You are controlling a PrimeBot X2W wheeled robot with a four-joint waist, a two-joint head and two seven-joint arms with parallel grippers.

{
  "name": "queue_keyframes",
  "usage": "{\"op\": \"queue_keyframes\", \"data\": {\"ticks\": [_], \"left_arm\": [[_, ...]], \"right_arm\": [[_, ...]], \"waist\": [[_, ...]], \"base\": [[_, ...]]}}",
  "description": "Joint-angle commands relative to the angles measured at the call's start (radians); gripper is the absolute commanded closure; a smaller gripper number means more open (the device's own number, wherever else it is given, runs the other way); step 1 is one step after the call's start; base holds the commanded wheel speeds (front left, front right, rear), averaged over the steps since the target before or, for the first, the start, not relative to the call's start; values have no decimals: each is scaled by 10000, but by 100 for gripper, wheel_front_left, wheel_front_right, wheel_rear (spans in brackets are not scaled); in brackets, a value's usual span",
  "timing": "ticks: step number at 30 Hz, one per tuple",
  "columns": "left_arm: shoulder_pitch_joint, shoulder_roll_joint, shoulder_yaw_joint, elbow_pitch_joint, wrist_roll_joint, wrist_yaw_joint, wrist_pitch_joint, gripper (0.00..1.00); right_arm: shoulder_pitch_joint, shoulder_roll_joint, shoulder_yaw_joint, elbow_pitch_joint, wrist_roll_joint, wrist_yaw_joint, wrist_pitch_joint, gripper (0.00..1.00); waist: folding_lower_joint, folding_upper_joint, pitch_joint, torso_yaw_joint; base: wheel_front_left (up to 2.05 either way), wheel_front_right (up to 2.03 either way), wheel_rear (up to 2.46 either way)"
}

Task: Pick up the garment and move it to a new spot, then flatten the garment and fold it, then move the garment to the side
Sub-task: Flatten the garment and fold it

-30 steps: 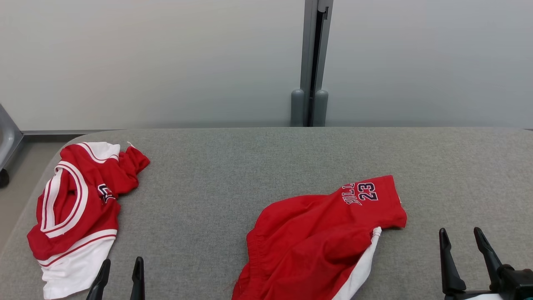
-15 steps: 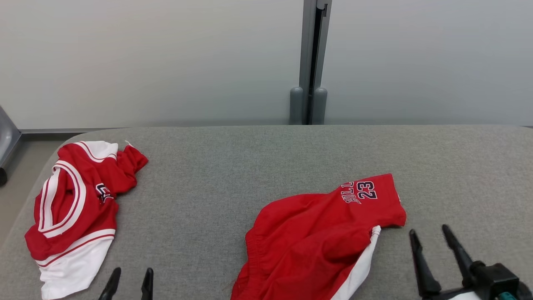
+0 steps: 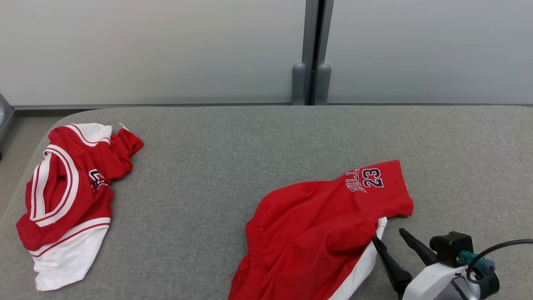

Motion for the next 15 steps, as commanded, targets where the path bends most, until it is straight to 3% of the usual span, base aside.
{"op": "queue_keyframes", "data": {"ticks": [1, 3, 15], "left_arm": [[-213, 94, -103, -109, -206, -18, 59, 0], [-305, 218, -214, -154, -316, -18, 62, 0], [-931, 488, -1360, 49, -787, -18, -234, 0]], "right_arm": [[-173, -124, 10, 49, 75, 1, 36, 0], [-272, -119, 91, 157, 149, 1, 76, 5], [-822, 53, 436, 747, 272, 1, -103, 2]], "waist": [[0, 0, 177, 30], [0, 0, 264, 45], [0, 0, 713, 87]], "base": [[0, 0, 0], [0, 0, 0], [0, 0, 0]]}}
